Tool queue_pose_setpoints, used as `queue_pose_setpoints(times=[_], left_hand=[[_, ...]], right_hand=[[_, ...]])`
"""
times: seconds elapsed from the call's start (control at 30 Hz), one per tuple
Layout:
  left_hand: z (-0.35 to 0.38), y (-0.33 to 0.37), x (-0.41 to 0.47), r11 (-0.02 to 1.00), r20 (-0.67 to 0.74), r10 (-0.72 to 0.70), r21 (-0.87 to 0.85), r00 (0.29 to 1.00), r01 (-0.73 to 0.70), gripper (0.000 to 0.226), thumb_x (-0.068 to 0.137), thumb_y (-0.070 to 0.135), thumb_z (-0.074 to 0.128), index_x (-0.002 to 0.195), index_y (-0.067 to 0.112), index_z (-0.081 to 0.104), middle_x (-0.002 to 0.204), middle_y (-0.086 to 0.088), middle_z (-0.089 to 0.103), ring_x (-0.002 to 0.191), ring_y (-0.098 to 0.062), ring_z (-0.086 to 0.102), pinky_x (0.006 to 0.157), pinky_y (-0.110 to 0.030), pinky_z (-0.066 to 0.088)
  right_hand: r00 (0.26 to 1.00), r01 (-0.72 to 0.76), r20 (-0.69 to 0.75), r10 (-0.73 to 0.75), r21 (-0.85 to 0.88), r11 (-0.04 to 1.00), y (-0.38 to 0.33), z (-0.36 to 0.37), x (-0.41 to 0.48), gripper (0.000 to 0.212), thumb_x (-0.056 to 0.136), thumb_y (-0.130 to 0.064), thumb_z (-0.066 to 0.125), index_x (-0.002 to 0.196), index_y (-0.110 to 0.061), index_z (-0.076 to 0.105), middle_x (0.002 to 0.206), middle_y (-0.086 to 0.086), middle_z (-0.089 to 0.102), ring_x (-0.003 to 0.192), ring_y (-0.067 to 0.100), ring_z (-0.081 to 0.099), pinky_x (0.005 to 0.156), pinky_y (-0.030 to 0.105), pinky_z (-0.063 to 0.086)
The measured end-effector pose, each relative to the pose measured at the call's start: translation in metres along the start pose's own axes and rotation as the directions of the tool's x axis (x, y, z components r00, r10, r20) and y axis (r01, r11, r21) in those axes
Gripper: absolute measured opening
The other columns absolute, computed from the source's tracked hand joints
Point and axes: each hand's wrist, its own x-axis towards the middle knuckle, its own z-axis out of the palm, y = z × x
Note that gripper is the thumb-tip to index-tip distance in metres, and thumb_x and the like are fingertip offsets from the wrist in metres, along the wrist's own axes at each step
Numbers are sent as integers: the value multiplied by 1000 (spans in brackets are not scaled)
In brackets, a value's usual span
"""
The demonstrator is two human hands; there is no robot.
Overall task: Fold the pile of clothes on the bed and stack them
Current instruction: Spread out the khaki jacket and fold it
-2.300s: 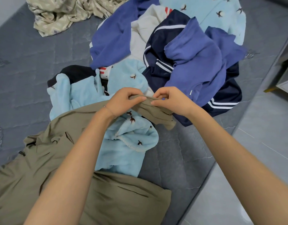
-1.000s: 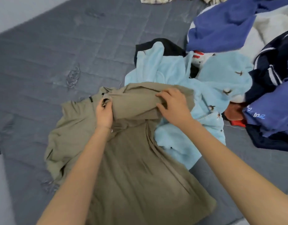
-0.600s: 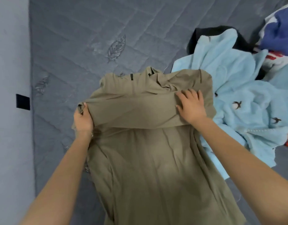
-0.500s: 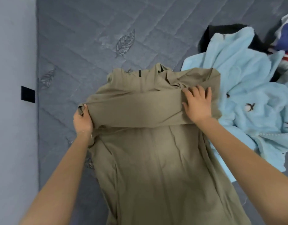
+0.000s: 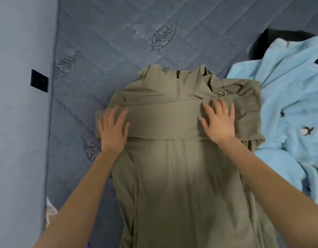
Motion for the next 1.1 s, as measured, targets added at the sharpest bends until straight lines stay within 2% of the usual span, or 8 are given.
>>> queue_pose_setpoints(times=[0.07, 0.13, 0.2, 0.33, 0.5, 0.8, 0.93, 1.1], left_hand=[[10, 6, -2, 989, 256, 82, 98, 963, -111, 49, 100, 40, 30, 147, 28, 32, 156, -9, 24, 145, -31, 16, 114, -58, 10], [15, 4, 0, 981, 458, 11, 169, 889, -99, 51, 102, 43, 26, 151, 35, 12, 161, 1, 1, 148, -23, 0, 115, -57, 5], [14, 1, 2, 970, 532, -29, 218, 846, -104, 56, 102, 43, 26, 151, 38, -1, 160, 3, -12, 147, -20, -9, 116, -58, 4], [8, 3, -19, 952, 314, 186, 178, 931, -250, 56, 100, 43, 29, 152, 31, 13, 161, -7, 0, 148, -25, -1, 113, -60, 5], [12, 29, -83, 911, 219, 370, 103, 903, -398, 56, 95, 45, 32, 148, 29, 28, 158, -7, 21, 145, -27, 16, 111, -59, 19], [29, 65, -221, 973, 312, 184, 74, 932, -217, 63, 93, 55, 20, 151, 30, 21, 159, -6, 14, 146, -28, 12, 116, -55, 9], [32, 70, -290, 998, 338, 28, 46, 941, -46, 69, 89, 58, 16, 151, 28, 24, 157, -9, 21, 144, -32, 18, 116, -51, 6], [39, 75, -361, 993, 369, -112, 2, 923, 120, 57, 96, 46, 43, 148, 24, 33, 146, -15, 37, 132, -38, 33, 112, -52, 22]], right_hand=[[997, 15, 78, -13, -27, 1000, -9, 8, -8, 57, 97, -43, 44, 149, -23, 31, 157, 12, 22, 147, 32, 8, 115, 50, -9], [984, -1, 176, 17, -89, 996, -9, 15, -15, 61, 97, -50, 37, 152, -30, 18, 160, 8, 11, 148, 31, 1, 115, 51, -8], [967, -45, 244, 75, -126, 991, -1, 17, -20, 64, 97, -53, 33, 153, -34, 7, 162, 6, 3, 148, 31, -3, 116, 52, -7], [990, -12, 139, 16, -26, 1000, 6, 11, -54, 64, 96, -54, 35, 153, -29, 17, 160, 11, 14, 147, 33, 7, 117, 52, 0], [993, 55, 102, -59, 45, 997, -12, 17, -128, 70, 86, -60, 30, 147, -27, 35, 152, 13, 35, 141, 38, 28, 114, 55, 16], [982, -23, 191, 7, 86, 996, -10, 43, -251, 69, 94, -58, 38, 153, -35, 9, 160, 7, 13, 148, 29, 2, 118, 46, -3], [969, -78, 239, 58, 74, 994, 15, 52, -312, 70, 94, -58, 39, 152, -36, 6, 161, 5, 11, 147, 29, 7, 118, 47, 1], [960, -155, 250, 123, 111, 982, 51, 61, -374, 71, 93, -57, 44, 152, -35, 11, 159, 6, 18, 145, 27, 14, 117, 48, 12]])
